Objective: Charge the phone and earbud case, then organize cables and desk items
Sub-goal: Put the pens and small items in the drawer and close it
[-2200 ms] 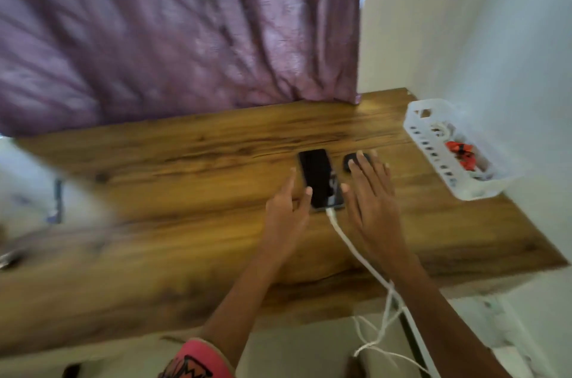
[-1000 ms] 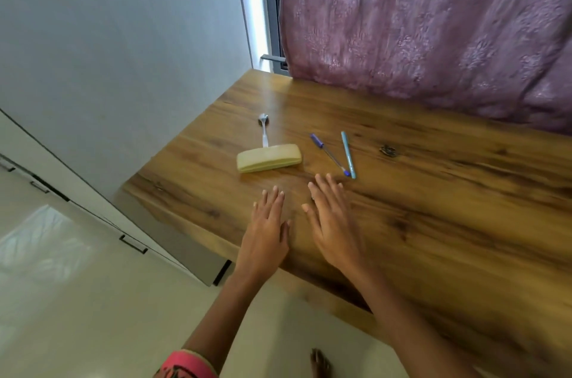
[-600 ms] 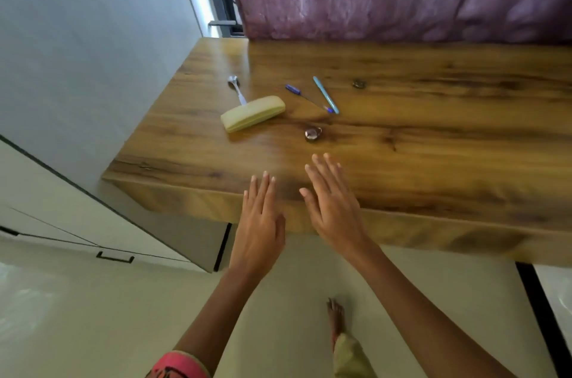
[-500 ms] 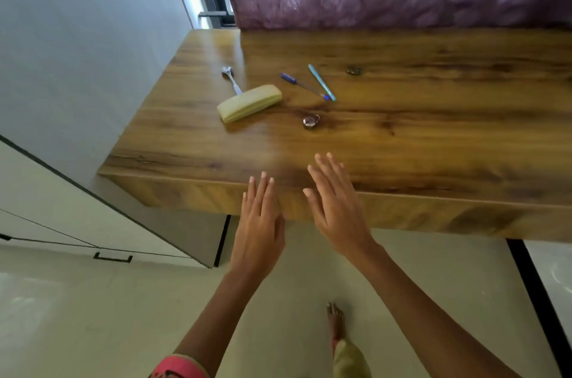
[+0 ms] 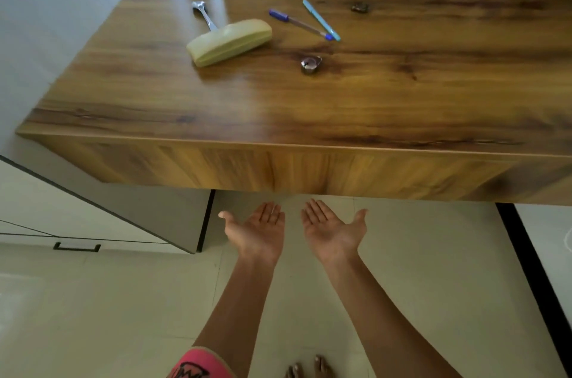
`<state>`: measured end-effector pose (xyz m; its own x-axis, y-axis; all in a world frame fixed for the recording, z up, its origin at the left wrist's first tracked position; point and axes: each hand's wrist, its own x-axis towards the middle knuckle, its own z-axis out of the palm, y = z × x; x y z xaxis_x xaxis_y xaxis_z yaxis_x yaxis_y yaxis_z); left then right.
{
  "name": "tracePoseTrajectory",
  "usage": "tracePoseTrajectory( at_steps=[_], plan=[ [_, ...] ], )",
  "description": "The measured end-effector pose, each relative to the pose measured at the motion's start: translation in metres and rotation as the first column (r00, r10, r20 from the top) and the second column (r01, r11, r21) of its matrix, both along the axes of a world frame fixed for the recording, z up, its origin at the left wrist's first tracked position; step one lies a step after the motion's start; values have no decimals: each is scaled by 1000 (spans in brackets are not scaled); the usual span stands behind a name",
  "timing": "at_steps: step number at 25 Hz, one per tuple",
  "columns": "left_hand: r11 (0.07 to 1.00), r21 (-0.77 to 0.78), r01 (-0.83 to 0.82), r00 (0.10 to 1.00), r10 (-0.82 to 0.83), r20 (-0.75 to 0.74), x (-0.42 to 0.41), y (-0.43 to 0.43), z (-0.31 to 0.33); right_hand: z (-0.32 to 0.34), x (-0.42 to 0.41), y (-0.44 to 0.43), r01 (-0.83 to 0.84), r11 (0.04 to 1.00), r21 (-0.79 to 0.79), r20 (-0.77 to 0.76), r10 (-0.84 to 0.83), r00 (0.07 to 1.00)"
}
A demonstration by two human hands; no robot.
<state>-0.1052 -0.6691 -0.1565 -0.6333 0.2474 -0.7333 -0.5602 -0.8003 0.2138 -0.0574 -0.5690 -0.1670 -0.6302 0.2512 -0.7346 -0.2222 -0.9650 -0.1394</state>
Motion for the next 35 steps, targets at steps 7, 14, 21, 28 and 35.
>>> tracePoseTrajectory(
  at_steps=[7,14,21,28,35],
  plan=[
    [977,186,-100,990,116,-75,-32,19,-36,-8,-29,13,188,965,-186,-52,-200,978],
    [980,163,-113,992,122,-45,-15,15,-32,-12,-19,9,180,970,-165,-26,-187,982],
    [987,139,-79,997,79,7,54,-24,-30,-11,51,-29,153,976,-152,44,-148,988],
    [995,82,-63,996,57,75,138,-74,-20,-3,136,-74,134,977,-168,109,-117,987],
    [999,53,10,999,-12,37,199,-114,-14,2,201,-108,114,979,-167,108,-96,989]
  ],
)
